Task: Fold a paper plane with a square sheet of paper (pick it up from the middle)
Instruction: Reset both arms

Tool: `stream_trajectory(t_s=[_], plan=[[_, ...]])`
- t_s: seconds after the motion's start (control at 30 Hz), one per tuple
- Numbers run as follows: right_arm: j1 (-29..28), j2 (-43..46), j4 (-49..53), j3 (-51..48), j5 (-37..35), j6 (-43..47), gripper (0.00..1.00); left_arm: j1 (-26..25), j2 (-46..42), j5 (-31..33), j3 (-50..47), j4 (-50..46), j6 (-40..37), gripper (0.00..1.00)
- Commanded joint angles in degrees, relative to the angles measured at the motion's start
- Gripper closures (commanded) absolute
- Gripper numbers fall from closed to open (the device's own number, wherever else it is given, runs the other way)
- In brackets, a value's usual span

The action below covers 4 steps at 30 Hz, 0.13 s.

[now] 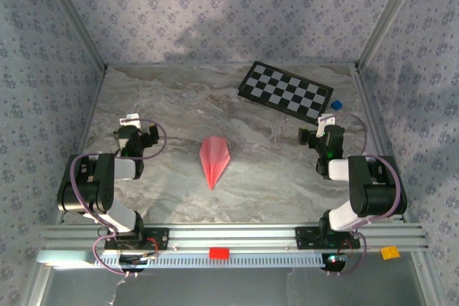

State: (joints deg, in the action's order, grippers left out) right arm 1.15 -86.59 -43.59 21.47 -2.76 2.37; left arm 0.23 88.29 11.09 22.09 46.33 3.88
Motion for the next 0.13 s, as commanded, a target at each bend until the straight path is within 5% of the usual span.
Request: stream_trajectory(t_s=[0.0, 0.1], plan=[[0.3, -0.4, -1.4, 1.3, -0.9, -0.8, 0.0, -0.2, -0.4, -1.2, 0.8, 1.7, -0.7, 0.0], [0.2, -0.3, -1.5, 1.1, -1.0, -0.8, 0.0, -0.2, -0.4, -1.2, 0.8, 1.7, -0.7, 0.0]])
